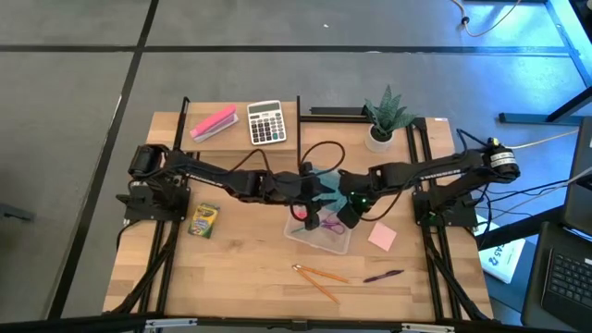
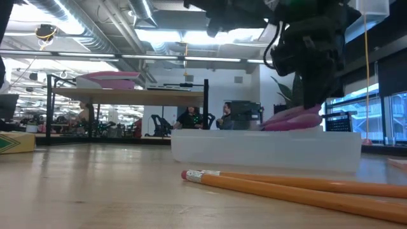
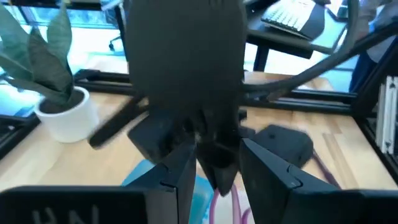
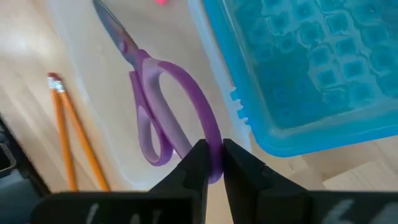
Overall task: Pack school essentials
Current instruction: Put the scissor into the supply box, then adjust the supply box
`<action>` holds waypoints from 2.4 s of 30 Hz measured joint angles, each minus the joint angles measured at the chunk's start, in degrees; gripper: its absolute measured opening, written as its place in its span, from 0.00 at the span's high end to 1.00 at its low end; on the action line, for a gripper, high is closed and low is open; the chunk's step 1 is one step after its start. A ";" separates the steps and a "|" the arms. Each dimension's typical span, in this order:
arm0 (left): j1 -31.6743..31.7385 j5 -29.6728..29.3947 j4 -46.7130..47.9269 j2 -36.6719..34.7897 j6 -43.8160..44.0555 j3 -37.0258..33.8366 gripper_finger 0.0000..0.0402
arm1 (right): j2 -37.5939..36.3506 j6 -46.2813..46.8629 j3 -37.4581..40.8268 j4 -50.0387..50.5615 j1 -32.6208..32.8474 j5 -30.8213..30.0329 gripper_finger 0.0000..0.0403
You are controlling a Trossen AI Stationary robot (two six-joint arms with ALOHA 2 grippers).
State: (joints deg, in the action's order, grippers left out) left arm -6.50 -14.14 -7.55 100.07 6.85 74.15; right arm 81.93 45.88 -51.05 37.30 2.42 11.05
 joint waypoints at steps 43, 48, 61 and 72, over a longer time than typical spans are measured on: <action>-0.15 -1.71 0.21 -1.02 -0.04 -0.02 0.71 | 7.43 -0.86 -0.03 0.28 0.00 -0.42 0.84; -0.15 -1.69 0.21 -1.02 -0.04 -0.02 0.71 | 7.43 -1.04 0.00 0.35 0.00 0.41 0.75; -0.15 -1.69 0.22 -1.02 -0.03 -0.04 0.71 | 6.89 0.15 -0.25 0.73 -0.04 0.37 0.71; -0.37 -1.90 1.49 -1.88 -0.13 -0.07 0.71 | 2.50 -2.27 -2.81 -1.54 2.86 -7.17 0.71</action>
State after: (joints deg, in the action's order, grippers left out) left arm -6.87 -16.04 -6.06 98.19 6.72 74.08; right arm 84.43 43.61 -53.86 35.76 5.28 3.88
